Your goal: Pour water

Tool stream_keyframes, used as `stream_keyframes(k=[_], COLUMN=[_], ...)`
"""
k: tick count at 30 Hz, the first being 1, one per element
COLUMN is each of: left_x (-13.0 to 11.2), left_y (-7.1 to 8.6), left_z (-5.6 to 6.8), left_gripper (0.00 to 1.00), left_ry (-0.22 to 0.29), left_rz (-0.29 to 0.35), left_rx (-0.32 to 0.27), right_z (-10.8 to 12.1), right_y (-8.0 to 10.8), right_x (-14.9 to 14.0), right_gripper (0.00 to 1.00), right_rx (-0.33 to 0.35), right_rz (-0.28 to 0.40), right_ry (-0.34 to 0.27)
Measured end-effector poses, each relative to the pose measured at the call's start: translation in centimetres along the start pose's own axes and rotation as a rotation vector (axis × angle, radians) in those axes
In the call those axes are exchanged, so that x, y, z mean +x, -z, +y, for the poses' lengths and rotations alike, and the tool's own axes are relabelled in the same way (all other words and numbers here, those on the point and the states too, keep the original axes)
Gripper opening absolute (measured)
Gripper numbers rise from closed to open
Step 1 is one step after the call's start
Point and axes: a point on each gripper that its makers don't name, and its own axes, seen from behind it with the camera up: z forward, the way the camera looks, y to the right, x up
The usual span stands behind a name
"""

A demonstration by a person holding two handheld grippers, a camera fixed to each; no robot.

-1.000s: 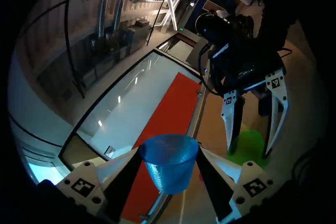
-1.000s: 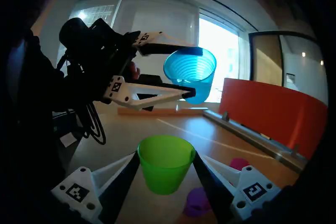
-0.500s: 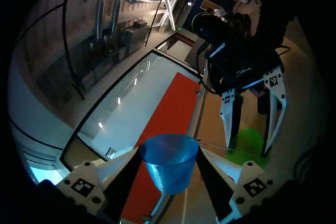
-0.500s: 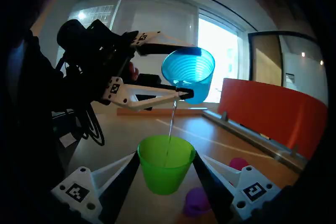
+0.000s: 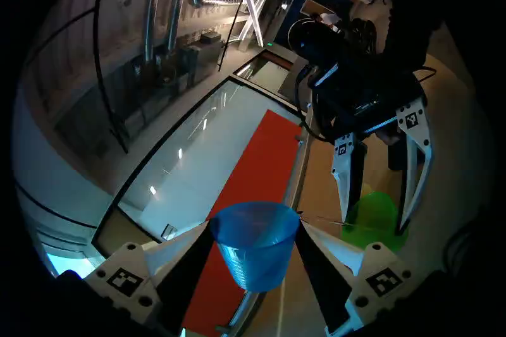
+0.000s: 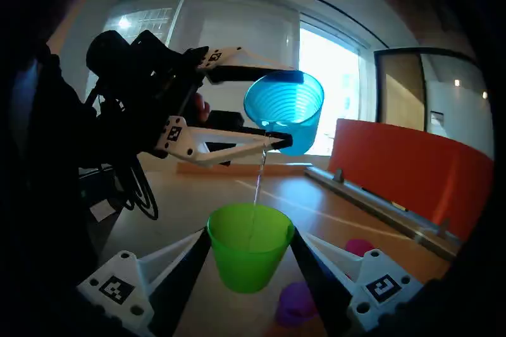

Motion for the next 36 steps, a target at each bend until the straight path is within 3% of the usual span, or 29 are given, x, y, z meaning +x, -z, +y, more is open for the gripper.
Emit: stream_keyframes(k=[36], left_x=[0.40], left_y=[-0.35], left_z=[0.27], left_gripper=[0.86], left_ry=[-0.036], left_rz=[0.004], left_rx=[-0.006], right_z=[0.15], right_y=[0.26], right_x=[-0.03], right_gripper=[0.91], right_rx=[-0.006], right_rz=[0.008], right_ry=[0.001])
